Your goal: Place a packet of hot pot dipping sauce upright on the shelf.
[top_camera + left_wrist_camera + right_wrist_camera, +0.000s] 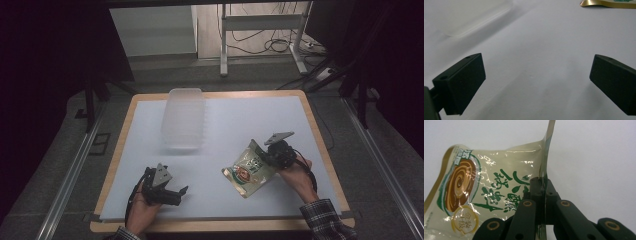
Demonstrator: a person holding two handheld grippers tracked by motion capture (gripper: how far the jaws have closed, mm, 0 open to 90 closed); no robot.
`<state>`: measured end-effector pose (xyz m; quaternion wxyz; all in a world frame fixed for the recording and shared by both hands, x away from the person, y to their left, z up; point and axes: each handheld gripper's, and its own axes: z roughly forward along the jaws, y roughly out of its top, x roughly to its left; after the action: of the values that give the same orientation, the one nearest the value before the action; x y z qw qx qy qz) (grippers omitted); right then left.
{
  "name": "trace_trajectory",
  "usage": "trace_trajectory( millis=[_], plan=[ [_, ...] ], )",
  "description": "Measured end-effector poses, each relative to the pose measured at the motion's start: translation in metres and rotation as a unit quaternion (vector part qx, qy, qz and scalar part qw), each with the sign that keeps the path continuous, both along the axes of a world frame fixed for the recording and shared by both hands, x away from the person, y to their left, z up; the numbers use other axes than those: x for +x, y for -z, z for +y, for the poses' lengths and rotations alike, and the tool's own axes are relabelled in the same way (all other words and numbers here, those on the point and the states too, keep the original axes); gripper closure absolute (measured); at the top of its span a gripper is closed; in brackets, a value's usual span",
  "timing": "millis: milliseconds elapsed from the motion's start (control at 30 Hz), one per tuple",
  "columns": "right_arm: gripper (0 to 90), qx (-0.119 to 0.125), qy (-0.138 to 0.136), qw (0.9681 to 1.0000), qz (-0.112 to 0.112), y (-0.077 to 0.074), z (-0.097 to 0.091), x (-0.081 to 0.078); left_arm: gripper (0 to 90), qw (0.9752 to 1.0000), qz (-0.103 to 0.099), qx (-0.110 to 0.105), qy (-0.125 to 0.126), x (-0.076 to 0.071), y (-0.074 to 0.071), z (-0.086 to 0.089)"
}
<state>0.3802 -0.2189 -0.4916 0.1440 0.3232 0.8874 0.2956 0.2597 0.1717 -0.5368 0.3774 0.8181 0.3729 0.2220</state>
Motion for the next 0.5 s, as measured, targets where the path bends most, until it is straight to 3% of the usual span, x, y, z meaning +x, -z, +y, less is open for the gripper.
trace_trajectory(
  millis=[133, 500],
  plan=[
    [88.9, 0.008, -0.001, 1.0000, -0.003, -0.007, 0.001, -0.002, 0.1, 1.0000, 0.001, -0.001, -0.001, 0.000, 0.000, 0.001],
    [88.7, 0.043, -0.001, 0.9987, 0.027, -0.026, -0.002, -0.003, 0.1, 1.0000, 0.001, 0.001, -0.001, 0.000, 0.000, 0.001]
  ],
)
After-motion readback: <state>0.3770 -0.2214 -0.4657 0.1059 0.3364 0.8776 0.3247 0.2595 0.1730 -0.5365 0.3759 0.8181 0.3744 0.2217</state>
